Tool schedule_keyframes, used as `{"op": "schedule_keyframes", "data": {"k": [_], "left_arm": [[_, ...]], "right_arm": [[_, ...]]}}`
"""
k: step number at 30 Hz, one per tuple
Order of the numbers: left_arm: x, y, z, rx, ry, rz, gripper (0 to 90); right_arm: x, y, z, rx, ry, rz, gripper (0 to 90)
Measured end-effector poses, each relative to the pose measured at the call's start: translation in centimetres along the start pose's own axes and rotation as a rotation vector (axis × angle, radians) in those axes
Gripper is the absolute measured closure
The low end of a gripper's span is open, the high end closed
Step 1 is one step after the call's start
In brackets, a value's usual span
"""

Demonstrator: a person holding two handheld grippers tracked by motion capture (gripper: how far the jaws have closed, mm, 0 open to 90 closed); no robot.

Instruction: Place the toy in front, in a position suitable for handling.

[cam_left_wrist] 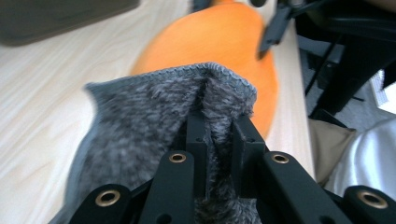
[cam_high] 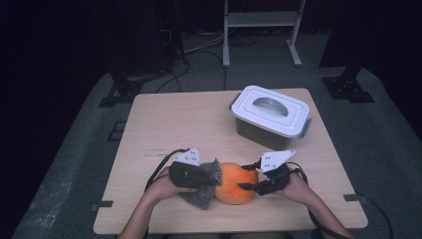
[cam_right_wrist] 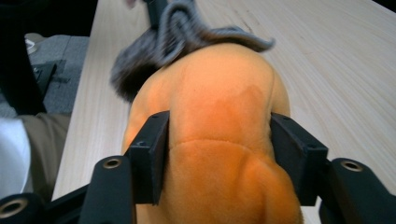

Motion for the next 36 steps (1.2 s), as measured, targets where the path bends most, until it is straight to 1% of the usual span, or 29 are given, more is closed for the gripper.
{"op": "schedule_keyframes", "data": {"k": [2,3,5,7,8,9,11,12,13,15,17,18,19,20,22,24,27,30,31,33,36], "left_arm": [[-0.1,-0.3,0.3,0.005,-0.017,-0.011,79.5],[-0.1,-0.4,0.4,0.006,-0.017,-0.016,79.5],[0.3,-0.4,0.3,-0.013,-0.016,-0.035,79.5],[0.9,-0.2,0.0,-0.026,-0.006,-0.052,79.5],[1.3,-0.2,-0.2,-0.031,-0.001,-0.062,79.5],[1.8,-0.1,-0.3,-0.043,0.0,-0.079,79.5],[2.7,-0.1,-0.7,-0.067,0.004,-0.118,79.5],[3.1,0.0,-0.9,-0.077,0.009,-0.126,79.5],[3.3,0.2,-1.1,-0.079,0.018,-0.116,79.5],[3.1,1.0,-1.2,-0.062,0.042,-0.058,79.5],[2.6,1.2,-1.2,-0.067,0.031,-0.051,79.5],[2.3,1.3,-1.1,-0.061,0.027,-0.042,79.5],[2.1,1.2,-1.1,-0.058,0.027,-0.033,79.5],[1.8,1.1,-1.1,-0.061,0.019,-0.033,79.6],[1.1,0.9,-1.1,-0.065,0.012,-0.02,79.5],[0.6,0.7,-1.1,-0.067,0.006,-0.009,79.5],[0.0,0.5,-1.3,-0.066,0.003,0.003,79.5],[-0.3,0.4,-1.3,-0.067,0.003,0.009,79.5],[-0.3,0.4,-1.3,-0.069,-0.002,-0.002,79.4],[0.0,0.3,-1.2,-0.069,0.001,-0.01,79.4],[0.8,0.1,-1.2,-0.074,0.004,-0.038,79.5]], "right_arm": [[-0.2,-0.2,0.2,0.01,-0.015,-0.008,43.3],[-0.2,-0.2,0.2,0.011,-0.025,-0.011,43.4],[-0.1,-0.1,0.4,0.01,-0.043,-0.01,44.2],[0.1,0.0,0.5,0.005,-0.074,0.002,45.0],[0.3,0.1,0.5,0.004,-0.097,0.008,45.3],[0.4,0.1,0.6,0.004,-0.11,0.015,45.5],[0.6,0.3,0.8,0.008,-0.125,0.016,45.7],[0.7,0.4,0.8,0.009,-0.129,0.012,45.8],[0.8,0.5,0.9,0.01,-0.132,0.013,45.7],[0.9,0.5,0.9,0.012,-0.132,0.013,45.3],[0.7,0.5,0.9,0.01,-0.125,0.015,42.0],[0.7,0.4,0.8,0.007,-0.115,0.014,39.2],[0.7,0.2,0.7,0.004,-0.103,0.007,35.5],[0.7,0.1,0.7,0.005,-0.078,0.001,32.8],[0.7,0.0,0.6,0.008,-0.053,0.0,29.4],[0.8,-0.1,0.6,0.011,-0.043,0.005,28.0],[1.0,0.0,0.7,0.009,-0.05,0.025,27.1],[1.0,-0.1,0.6,0.012,-0.032,0.037,27.0],[0.9,-0.2,0.6,0.013,-0.02,0.039,27.7],[0.8,-0.1,0.5,0.016,-0.007,0.043,33.1],[0.7,0.0,0.5,0.008,-0.046,0.046,40.1]]}}
Point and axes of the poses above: each handheld gripper's, and its own axes: y roughly forward along the jaws, x roughly out of its top, z roughly to its left, the point moved 6 cm from there along y, roughly forward along the jaws, and after that the axes turned 2 degrees about x, right-handed, at the moved point
